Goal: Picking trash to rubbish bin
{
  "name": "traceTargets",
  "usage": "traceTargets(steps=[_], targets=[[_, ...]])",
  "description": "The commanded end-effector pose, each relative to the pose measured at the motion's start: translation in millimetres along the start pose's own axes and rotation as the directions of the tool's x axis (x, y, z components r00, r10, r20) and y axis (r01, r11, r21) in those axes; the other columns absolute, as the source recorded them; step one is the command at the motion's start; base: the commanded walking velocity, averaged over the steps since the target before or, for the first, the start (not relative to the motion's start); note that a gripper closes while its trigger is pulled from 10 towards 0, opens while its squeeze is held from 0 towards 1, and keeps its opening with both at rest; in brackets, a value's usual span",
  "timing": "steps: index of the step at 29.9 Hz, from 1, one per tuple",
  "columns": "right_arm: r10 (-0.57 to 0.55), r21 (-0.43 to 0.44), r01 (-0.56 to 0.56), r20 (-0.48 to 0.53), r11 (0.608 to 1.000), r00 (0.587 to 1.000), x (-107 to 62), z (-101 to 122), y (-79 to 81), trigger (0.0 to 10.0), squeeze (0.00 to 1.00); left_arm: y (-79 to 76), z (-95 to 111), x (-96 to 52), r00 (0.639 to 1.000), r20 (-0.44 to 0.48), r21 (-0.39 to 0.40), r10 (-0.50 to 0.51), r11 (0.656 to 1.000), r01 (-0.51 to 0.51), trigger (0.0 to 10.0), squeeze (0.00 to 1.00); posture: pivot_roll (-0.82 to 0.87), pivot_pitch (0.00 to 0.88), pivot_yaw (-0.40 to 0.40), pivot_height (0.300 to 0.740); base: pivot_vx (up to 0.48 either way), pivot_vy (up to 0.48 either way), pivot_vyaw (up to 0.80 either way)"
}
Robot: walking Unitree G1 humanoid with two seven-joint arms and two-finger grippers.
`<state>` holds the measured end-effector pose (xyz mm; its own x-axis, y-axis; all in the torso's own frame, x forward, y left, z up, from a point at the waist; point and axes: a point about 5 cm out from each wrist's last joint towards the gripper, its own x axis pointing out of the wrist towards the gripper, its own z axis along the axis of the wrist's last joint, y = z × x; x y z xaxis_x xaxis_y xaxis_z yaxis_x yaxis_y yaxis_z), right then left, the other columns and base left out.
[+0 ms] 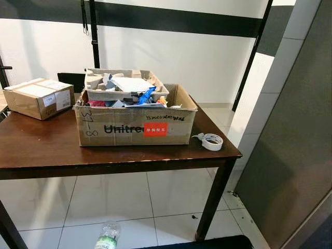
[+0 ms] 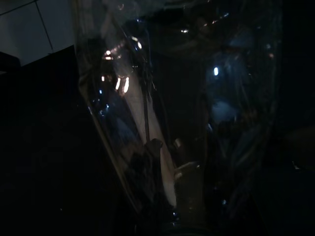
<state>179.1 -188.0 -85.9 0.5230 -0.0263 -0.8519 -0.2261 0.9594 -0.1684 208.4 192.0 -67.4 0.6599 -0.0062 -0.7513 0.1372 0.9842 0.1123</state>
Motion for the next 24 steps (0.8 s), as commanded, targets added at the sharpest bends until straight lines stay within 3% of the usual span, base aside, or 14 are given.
traceTargets(steps=[1,24], targets=[[-0.002,0.007,0.002,-0.017,1.000,1.000,-0.4,-3.6,-0.8,10.0,0.00,-0.9,-3.8,-0.6,1.000,-0.014,-0.010,-0.005,1.000,0.005,10.0,0.00,-0.05,0.093,-0.048,0.740,0.000,0.000,0.00],[-0.004,0.011,0.004,-0.019,1.000,1.000,-0.3,-4.3,0.1,10.0,0.00,0.8,-2.5,-0.4,1.000,-0.013,-0.012,-0.010,1.000,0.010,10.0,0.00,-0.05,0.094,-0.044,0.740,0.299,0.000,0.00]])
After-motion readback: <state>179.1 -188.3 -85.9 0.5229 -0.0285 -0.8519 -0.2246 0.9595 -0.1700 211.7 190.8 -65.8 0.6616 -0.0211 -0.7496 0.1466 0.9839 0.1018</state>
